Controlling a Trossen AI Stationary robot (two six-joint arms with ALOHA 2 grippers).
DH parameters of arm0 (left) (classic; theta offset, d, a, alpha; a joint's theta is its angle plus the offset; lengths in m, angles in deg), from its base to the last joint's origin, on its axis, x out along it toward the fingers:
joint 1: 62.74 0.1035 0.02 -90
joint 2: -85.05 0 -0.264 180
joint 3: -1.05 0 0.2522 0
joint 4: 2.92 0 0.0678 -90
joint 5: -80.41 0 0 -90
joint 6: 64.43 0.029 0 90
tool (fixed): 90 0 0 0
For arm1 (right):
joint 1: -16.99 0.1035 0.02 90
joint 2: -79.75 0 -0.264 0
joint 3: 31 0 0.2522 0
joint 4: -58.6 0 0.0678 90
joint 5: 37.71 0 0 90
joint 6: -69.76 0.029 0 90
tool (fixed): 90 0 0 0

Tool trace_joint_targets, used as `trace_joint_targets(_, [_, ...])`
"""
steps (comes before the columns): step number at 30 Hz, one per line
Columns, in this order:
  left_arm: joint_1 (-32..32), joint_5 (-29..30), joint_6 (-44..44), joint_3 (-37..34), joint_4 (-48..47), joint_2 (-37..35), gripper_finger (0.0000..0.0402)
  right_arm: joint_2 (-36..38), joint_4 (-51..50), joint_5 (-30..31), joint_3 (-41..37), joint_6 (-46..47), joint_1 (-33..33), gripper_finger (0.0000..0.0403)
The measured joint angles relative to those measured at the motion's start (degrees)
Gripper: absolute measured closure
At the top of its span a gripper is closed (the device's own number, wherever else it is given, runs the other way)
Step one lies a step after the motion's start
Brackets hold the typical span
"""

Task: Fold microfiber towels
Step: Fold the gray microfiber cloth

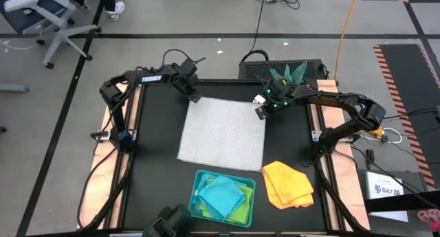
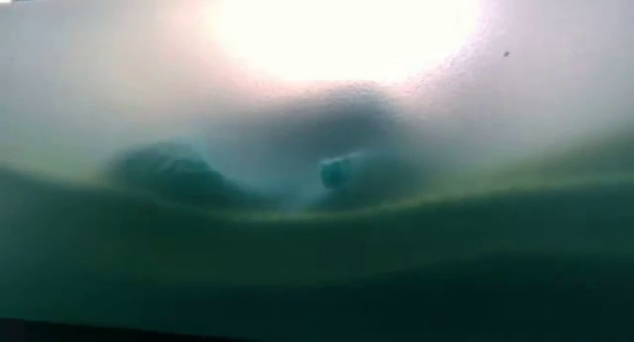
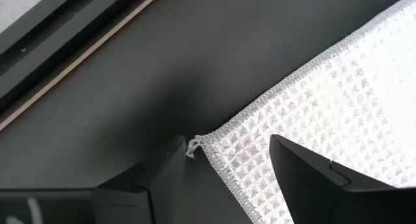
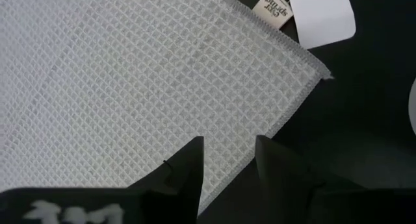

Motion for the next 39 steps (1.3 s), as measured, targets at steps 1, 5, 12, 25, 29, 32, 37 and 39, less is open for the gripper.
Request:
trace_joint_targets(1, [0.02,-0.08,-0.04,0.02,0.26,0.3,0.0174,0.0,0.22,0.0,0.0,0.0,0.0,0.0273])
trace_joint_targets(5, [0.08,-2.53,-0.91,0.28,0.48,2.68,0.0174,0.0,2.02,-0.02,0.0,0.0,0.0,0.0273])
trace_joint_targets(12, [-0.25,-1.1,-0.77,0.27,0.26,4.11,0.0174,0.02,2.05,0.0,0.0,0.0,0.0,0.0273])
trace_joint_targets(25, [-0.6,0.2,-1.04,0.09,-0.08,2.59,0.0358,0.02,2.02,0.35,0.0,0.0,0.0,0.0273])
trace_joint_targets(29, [-0.57,-0.71,-1.29,0.07,-0.08,2.61,0.0391,0.02,2.02,0.42,0.0,0.0,0.0,0.0273])
trace_joint_targets(32, [-0.84,-0.72,-1.28,0.07,-0.1,2.59,0.0384,0.02,2.02,0.72,0.0,0.0,0.0,0.0273])
trace_joint_targets(37, [-1.66,-2.27,-1.78,-0.17,-1.68,1.55,0.0396,0.02,2.04,6.15,0.0,1.18,-0.56,0.0273])
trace_joint_targets(39, [-2.04,-2.59,-1.78,-0.26,-2.89,0.68,0.0392,-0.32,2.02,6.16,0.0,2.89,-1.46,0.0273])
